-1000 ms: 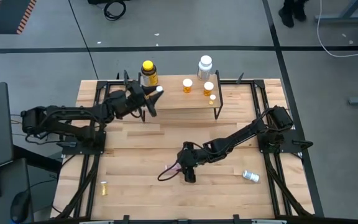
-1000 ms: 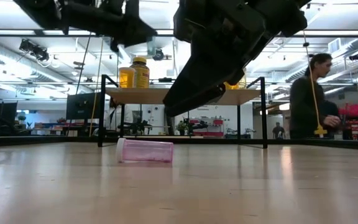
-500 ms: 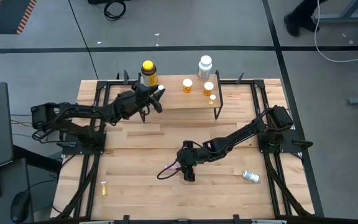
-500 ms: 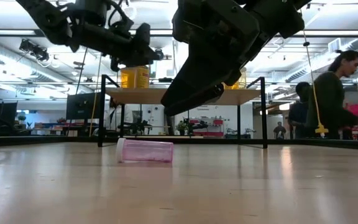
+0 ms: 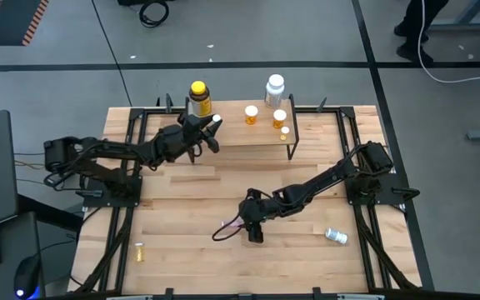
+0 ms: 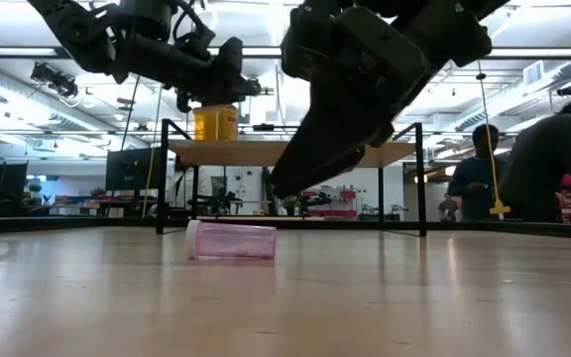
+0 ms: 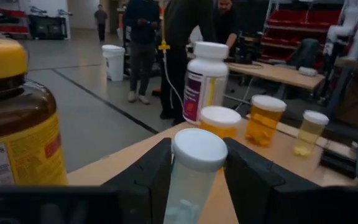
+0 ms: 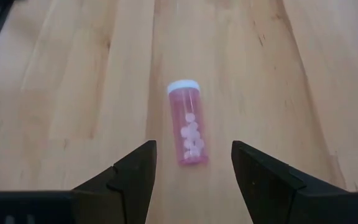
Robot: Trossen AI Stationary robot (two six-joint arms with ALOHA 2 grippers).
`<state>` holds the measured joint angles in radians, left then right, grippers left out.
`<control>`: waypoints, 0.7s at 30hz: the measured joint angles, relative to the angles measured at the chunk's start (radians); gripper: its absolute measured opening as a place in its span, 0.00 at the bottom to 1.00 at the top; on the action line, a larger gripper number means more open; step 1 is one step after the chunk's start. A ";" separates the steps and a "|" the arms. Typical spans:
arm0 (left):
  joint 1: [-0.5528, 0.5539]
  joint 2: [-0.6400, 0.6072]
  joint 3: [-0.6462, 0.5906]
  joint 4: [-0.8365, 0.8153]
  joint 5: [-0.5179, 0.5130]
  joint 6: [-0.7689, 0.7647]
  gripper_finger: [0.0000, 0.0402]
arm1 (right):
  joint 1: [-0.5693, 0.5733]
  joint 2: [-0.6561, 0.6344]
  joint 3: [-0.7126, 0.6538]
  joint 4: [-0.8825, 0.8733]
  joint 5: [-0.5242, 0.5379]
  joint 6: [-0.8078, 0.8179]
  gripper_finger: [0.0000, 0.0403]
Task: Pick and place medicine bottles onto shelf by color
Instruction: Put the blue pill bottle on the shelf
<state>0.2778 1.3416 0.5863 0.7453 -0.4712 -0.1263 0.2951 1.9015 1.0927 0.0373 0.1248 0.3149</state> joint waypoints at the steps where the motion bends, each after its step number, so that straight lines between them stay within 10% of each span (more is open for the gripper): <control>1: -0.006 -0.007 -0.001 -0.005 0.000 0.006 0.35 | 0.000 0.000 -0.004 0.005 0.005 0.003 0.54; 21: -0.105 -0.026 0.000 -0.125 -0.045 -0.033 0.35 | -0.001 0.000 -0.024 0.059 0.005 0.008 0.54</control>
<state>0.1733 1.3155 0.5865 0.6200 -0.5164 -0.1598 0.2943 1.9015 1.0691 0.0959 0.1299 0.3229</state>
